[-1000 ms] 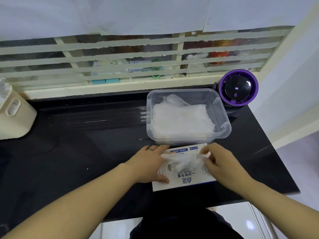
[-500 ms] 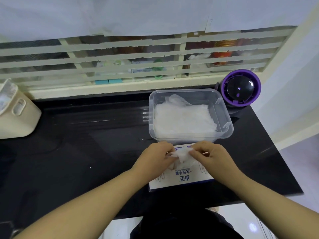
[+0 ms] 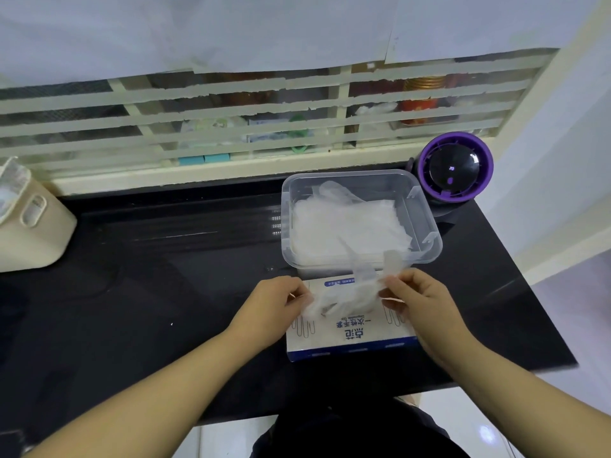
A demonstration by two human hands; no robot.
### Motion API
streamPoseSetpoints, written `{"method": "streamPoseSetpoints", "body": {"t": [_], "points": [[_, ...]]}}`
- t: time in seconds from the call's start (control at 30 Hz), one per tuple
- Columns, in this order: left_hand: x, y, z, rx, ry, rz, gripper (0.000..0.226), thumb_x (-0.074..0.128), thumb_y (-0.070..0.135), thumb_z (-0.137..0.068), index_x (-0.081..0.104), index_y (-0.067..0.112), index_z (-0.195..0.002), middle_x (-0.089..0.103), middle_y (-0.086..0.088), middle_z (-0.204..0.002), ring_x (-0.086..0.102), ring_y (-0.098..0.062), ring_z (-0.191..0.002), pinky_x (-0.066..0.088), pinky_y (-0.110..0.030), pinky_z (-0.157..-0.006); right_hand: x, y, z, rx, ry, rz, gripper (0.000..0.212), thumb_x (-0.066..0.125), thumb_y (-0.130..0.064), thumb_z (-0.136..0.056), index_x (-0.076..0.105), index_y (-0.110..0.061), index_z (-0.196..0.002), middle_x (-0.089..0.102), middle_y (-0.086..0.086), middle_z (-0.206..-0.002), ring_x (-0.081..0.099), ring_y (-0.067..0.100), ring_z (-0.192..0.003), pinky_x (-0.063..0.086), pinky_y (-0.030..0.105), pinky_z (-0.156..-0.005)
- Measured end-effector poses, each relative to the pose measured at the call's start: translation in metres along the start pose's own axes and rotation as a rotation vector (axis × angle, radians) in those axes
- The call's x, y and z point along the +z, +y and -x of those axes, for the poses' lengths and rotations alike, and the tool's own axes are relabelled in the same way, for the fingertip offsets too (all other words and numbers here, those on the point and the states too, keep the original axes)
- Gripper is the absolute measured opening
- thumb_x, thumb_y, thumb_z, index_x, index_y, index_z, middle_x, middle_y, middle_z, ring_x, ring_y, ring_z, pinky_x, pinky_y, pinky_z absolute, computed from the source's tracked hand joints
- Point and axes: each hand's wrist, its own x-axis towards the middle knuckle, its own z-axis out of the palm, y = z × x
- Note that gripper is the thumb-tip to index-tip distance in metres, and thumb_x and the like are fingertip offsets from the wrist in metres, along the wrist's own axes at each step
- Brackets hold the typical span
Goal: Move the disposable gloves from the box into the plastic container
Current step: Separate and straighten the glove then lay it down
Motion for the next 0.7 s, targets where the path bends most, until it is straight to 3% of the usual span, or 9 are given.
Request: {"method": "streamPoseSetpoints", "body": {"t": [0.1, 0.2, 0.3, 0.37, 0.43, 0.5, 0.57, 0.63, 0.7], "points": [[-0.003, -0.002, -0.001, -0.034, -0.037, -0.029, 0.012, 0.059, 0.019, -0.094, 0.068, 0.018, -0.086, 0.067, 0.008, -0.084, 0.061, -0.006, -0.077, 0.045, -0.013, -0.064, 0.003, 0.001, 0.003, 0.12, 0.059, -0.301, 0.017, 0.053, -0.006, -0.095, 0.061, -0.003, -0.08, 0.068, 0.01, -0.077, 0.064, 0.019, -0.076, 0.053, 0.03, -0.075], [-0.005, -0.002, 0.005, 0.021, -0.046, -0.072, 0.013, 0.06, 0.017, -0.091, 0.066, 0.024, -0.1, 0.062, 0.017, -0.097, 0.059, 0.0, -0.089, 0.05, -0.018, -0.078, 0.006, 0.003, 0.005, 0.13, 0.075, -0.344, 0.018, 0.051, -0.005, -0.096, 0.059, -0.003, -0.08, 0.068, 0.013, -0.081, 0.065, 0.024, -0.079, 0.055, 0.034, -0.077], [-0.005, 0.01, 0.018, 0.309, 0.101, -0.139, 0.027, 0.06, 0.026, -0.087, 0.059, 0.028, -0.114, 0.051, 0.027, -0.11, 0.051, 0.009, -0.101, 0.043, -0.008, -0.085, 0.005, 0.003, 0.007, 0.122, 0.052, -0.251, 0.015, 0.052, -0.008, -0.096, 0.061, -0.002, -0.087, 0.072, 0.014, -0.09, 0.069, 0.026, -0.084, 0.059, 0.032, -0.077], [-0.002, 0.022, 0.019, 0.535, 0.175, -0.201, 0.033, 0.057, 0.034, -0.084, 0.062, 0.023, -0.115, 0.055, 0.018, -0.115, 0.053, 0.003, -0.102, 0.041, -0.009, -0.088, 0.004, 0.001, 0.008, 0.096, 0.037, -0.171, 0.014, 0.052, -0.011, -0.096, 0.062, -0.003, -0.091, 0.073, 0.012, -0.092, 0.071, 0.025, -0.085, 0.06, 0.03, -0.074], [0.006, 0.031, 0.011, 0.666, 0.135, -0.301, 0.036, 0.057, 0.041, -0.085, 0.065, 0.022, -0.115, 0.06, 0.008, -0.115, 0.058, -0.008, -0.102, 0.043, -0.018, -0.089, 0.004, -0.002, 0.009, 0.071, 0.005, -0.133, 0.015, 0.049, -0.012, -0.098, 0.061, -0.003, -0.096, 0.073, 0.01, -0.092, 0.072, 0.025, -0.083, 0.06, 0.03, -0.073], [0.019, 0.033, -0.001, 0.722, 0.074, -0.444, 0.034, 0.055, 0.042, -0.085, 0.066, 0.024, -0.111, 0.061, 0.003, -0.111, 0.062, -0.016, -0.093, 0.05, -0.028, -0.082, 0.005, -0.005, 0.011, 0.05, -0.031, -0.058, 0.017, 0.045, -0.016, -0.101, 0.058, -0.006, -0.102, 0.072, 0.006, -0.093, 0.072, 0.022, -0.08, 0.06, 0.033, -0.074], [0.029, 0.025, -0.012, 0.73, 0.031, -0.539, 0.026, 0.064, 0.027, -0.078, 0.069, 0.023, -0.103, 0.062, -0.002, -0.1, 0.063, -0.021, -0.076, 0.055, -0.029, -0.069, 0.006, -0.008, 0.013, 0.005, -0.06, 0.102, 0.018, 0.041, -0.019, -0.102, 0.054, -0.007, -0.105, 0.07, 0.001, -0.094, 0.072, 0.017, -0.078, 0.059, 0.031, -0.072], [0.034, 0.014, -0.02, 0.682, -0.034, -0.606, 0.042, 0.082, 0.008, -0.06, 0.071, 0.021, -0.098, 0.06, -0.002, -0.09, 0.061, -0.021, -0.063, 0.054, -0.028, -0.056, 0.006, -0.01, 0.014, -0.075, -0.078, 0.302, 0.019, 0.037, -0.021, -0.103, 0.05, -0.007, -0.103, 0.066, -0.003, -0.095, 0.07, 0.012, -0.076, 0.058, 0.028, -0.068], [0.033, 0.009, -0.024, 0.678, -0.078, -0.675, 0.05, 0.087, 0.002, -0.05, 0.071, 0.02, -0.094, 0.058, -0.001, -0.083, 0.056, -0.021, -0.057, 0.051, -0.026, -0.051, 0.005, -0.014, 0.014, -0.147, -0.09, 0.446, 0.017, 0.035, -0.022, -0.103, 0.047, -0.011, -0.096, 0.065, -0.004, -0.094, 0.068, 0.007, -0.078, 0.055, 0.03, -0.07]]}}
